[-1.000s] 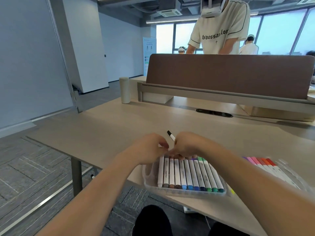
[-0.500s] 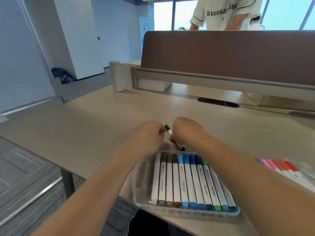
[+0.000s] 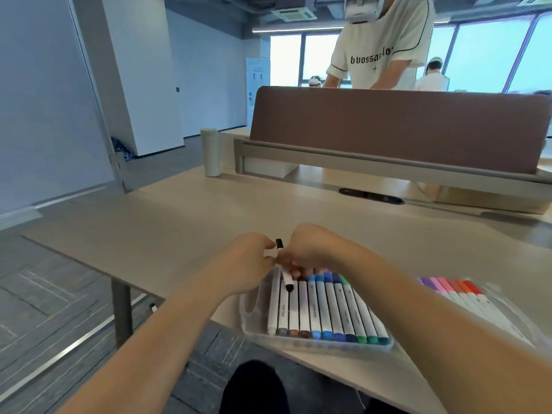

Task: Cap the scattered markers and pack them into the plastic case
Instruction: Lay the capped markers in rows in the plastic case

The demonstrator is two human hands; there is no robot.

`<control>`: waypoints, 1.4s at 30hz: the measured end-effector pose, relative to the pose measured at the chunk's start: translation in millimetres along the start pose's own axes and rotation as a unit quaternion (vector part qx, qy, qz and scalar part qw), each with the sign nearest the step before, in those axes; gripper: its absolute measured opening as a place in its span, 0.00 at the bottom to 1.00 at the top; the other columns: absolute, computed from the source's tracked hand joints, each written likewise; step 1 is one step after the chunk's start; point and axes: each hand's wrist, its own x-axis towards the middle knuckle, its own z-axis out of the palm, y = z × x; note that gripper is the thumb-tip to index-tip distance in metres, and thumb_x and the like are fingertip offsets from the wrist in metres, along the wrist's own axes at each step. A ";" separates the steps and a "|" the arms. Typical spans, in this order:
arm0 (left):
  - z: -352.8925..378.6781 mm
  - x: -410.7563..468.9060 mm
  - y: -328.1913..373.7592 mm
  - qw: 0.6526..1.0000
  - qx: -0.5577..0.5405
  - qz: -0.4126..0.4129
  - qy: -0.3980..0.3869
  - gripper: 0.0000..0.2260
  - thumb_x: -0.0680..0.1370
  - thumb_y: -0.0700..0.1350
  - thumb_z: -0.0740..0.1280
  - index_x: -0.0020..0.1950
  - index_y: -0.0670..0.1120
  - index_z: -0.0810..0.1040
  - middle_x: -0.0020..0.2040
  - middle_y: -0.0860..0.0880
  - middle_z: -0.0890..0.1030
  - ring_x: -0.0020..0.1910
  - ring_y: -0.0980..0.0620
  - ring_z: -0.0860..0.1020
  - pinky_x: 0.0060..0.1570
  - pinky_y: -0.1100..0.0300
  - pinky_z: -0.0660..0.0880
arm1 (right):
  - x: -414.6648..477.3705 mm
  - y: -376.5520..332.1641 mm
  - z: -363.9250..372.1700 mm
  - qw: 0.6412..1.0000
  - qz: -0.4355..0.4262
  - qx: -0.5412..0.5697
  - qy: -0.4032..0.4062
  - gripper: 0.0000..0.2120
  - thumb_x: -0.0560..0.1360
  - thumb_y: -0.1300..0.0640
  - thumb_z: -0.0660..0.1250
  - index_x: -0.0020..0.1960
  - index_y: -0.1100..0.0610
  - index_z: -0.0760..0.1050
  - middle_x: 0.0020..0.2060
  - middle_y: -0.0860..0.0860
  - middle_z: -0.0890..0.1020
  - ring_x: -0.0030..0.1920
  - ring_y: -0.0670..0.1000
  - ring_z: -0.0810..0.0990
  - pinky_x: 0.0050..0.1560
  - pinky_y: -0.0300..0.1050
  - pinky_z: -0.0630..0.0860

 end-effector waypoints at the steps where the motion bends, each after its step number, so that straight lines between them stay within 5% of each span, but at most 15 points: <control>1: -1.0 -7.1 0.1 1.000 0.003 0.010 -0.007 0.19 0.82 0.46 0.62 0.73 0.47 0.70 0.70 0.47 0.74 0.67 0.50 0.73 0.65 0.58 0.68 | -5.6 -1.3 4.4 1.000 0.001 0.019 -0.019 0.16 0.78 0.56 0.62 0.33 0.57 0.73 0.26 0.51 0.73 0.23 0.48 0.67 0.26 0.39 0.64; 4: -2.4 -26.4 -1.1 0.999 0.010 0.023 -0.039 0.17 0.81 0.43 0.60 0.70 0.49 0.73 0.61 0.46 0.81 0.59 0.49 0.79 0.57 0.58 0.74 | -17.8 -5.7 16.3 0.997 0.004 0.056 -0.055 0.15 0.76 0.58 0.62 0.32 0.58 0.72 0.26 0.53 0.72 0.23 0.49 0.65 0.25 0.39 0.60; 8: -1.9 -39.6 -10.9 0.996 -0.013 0.042 -0.076 0.11 0.77 0.41 0.57 0.51 0.51 0.78 0.40 0.49 0.83 0.38 0.52 0.83 0.41 0.53 0.80 | -26.3 -10.9 28.4 0.997 -0.008 0.060 -0.043 0.18 0.77 0.57 0.63 0.29 0.58 0.72 0.22 0.51 0.72 0.22 0.49 0.66 0.25 0.39 0.62; 13: -3.7 -49.7 -14.0 0.992 -0.002 0.077 -0.104 0.10 0.80 0.44 0.57 0.50 0.47 0.77 0.45 0.49 0.83 0.43 0.49 0.81 0.46 0.49 0.79 | -26.1 -10.0 32.5 0.999 -0.023 0.031 -0.019 0.21 0.78 0.50 0.66 0.29 0.58 0.74 0.21 0.50 0.73 0.22 0.48 0.68 0.26 0.39 0.65; 16: -1.7 -51.2 -20.9 0.988 -0.039 0.065 -0.138 0.09 0.81 0.43 0.60 0.54 0.46 0.78 0.44 0.49 0.84 0.40 0.53 0.84 0.43 0.54 0.82 | -23.3 -6.5 32.8 0.999 -0.020 0.036 -0.014 0.17 0.77 0.50 0.68 0.32 0.58 0.76 0.29 0.54 0.76 0.25 0.49 0.69 0.29 0.40 0.66; 21: -1.5 -51.2 -25.4 0.987 -0.036 0.080 -0.135 0.12 0.81 0.48 0.64 0.61 0.44 0.78 0.66 0.50 0.78 0.50 0.53 0.83 0.52 0.53 0.79 | -14.2 -3.5 34.6 0.999 -0.004 0.021 -0.028 0.14 0.79 0.53 0.67 0.37 0.58 0.76 0.32 0.53 0.75 0.28 0.49 0.70 0.30 0.40 0.66; 24: -0.4 -51.9 -25.4 0.987 -0.046 0.085 -0.125 0.11 0.80 0.48 0.65 0.59 0.46 0.79 0.65 0.50 0.77 0.44 0.54 0.82 0.49 0.51 0.80 | -10.6 -5.1 33.1 0.999 0.003 0.003 -0.054 0.16 0.80 0.52 0.66 0.35 0.57 0.73 0.29 0.51 0.73 0.27 0.48 0.68 0.30 0.40 0.65; 29: 3.0 -52.6 -24.9 0.990 -0.038 0.083 -0.109 0.10 0.79 0.48 0.66 0.57 0.46 0.80 0.66 0.53 0.76 0.50 0.52 0.80 0.52 0.50 0.78 | -3.5 -5.4 35.4 0.998 0.020 -0.016 -0.063 0.15 0.79 0.52 0.66 0.37 0.57 0.74 0.31 0.51 0.73 0.29 0.48 0.69 0.32 0.40 0.66; 33: -0.1 -51.5 -17.2 0.991 -0.003 0.072 -0.116 0.08 0.80 0.47 0.64 0.52 0.45 0.81 0.52 0.50 0.82 0.45 0.52 0.81 0.48 0.51 0.80 | -8.5 -8.4 36.6 0.997 0.017 -0.030 -0.073 0.16 0.80 0.50 0.65 0.38 0.58 0.74 0.32 0.52 0.74 0.30 0.49 0.70 0.34 0.41 0.68; 37: 0.6 -50.5 -0.7 0.997 -0.012 0.035 -0.066 0.11 0.82 0.48 0.58 0.57 0.49 0.79 0.51 0.49 0.83 0.39 0.54 0.82 0.40 0.57 0.80 | -25.8 1.3 37.1 0.995 -0.031 -0.089 0.031 0.18 0.79 0.48 0.65 0.46 0.63 0.81 0.39 0.57 0.82 0.38 0.54 0.76 0.42 0.48 0.72; 42: 7.4 -47.0 49.9 0.998 -0.025 0.045 -0.026 0.14 0.82 0.47 0.59 0.62 0.44 0.79 0.58 0.45 0.82 0.56 0.46 0.79 0.57 0.51 0.75 | -60.8 43.2 17.6 0.990 -0.026 -0.059 0.128 0.21 0.80 0.47 0.65 0.46 0.66 0.81 0.41 0.61 0.82 0.39 0.56 0.76 0.41 0.49 0.73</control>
